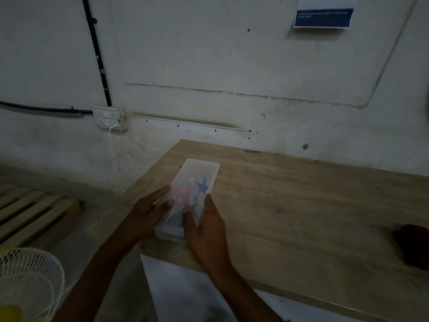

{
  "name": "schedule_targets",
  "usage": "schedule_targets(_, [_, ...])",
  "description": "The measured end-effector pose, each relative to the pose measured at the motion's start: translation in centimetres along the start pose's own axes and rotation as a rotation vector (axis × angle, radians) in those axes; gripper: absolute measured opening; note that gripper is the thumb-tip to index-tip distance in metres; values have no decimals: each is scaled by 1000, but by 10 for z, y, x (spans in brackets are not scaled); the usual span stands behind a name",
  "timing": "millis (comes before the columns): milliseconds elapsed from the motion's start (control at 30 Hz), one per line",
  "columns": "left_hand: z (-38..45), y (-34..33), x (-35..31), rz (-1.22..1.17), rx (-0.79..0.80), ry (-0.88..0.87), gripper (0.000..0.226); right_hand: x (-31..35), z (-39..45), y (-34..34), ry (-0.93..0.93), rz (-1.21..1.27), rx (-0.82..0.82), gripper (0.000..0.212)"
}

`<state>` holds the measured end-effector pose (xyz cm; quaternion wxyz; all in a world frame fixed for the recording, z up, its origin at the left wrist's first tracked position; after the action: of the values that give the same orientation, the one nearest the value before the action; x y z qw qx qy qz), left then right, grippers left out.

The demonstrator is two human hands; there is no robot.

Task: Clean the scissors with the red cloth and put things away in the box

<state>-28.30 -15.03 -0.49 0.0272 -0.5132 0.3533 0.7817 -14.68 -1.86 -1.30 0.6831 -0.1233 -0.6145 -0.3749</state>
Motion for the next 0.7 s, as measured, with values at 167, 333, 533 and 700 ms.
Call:
schedule_targets(167, [2, 21, -3, 122, -123, -24, 40, 1, -2, -36, -3, 31, -16, 74])
schedule_targets(333, [23, 52, 4, 216, -253, -36, 36, 9, 34, -76, -82, -7, 104, 84])
schedule_targets(533, [41, 66, 15, 334, -231, -30, 36, 15, 50, -93, -70, -59, 130, 85])
schedule_targets(700, [-2, 54, -64, 702, -570, -448, 24, 16, 37, -54, -31, -89, 278, 72])
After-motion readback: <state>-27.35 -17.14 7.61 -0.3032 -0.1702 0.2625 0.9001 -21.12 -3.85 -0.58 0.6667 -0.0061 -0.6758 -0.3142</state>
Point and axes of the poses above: each hand's wrist, its own z-axis towards the middle knuckle, its own y-axis out of the back of the hand, x = y × z, the point moved 9 cm from there along z, towards the middle knuckle, and after that the axes turned 5 degrees about -y, right-handed, at the moved point
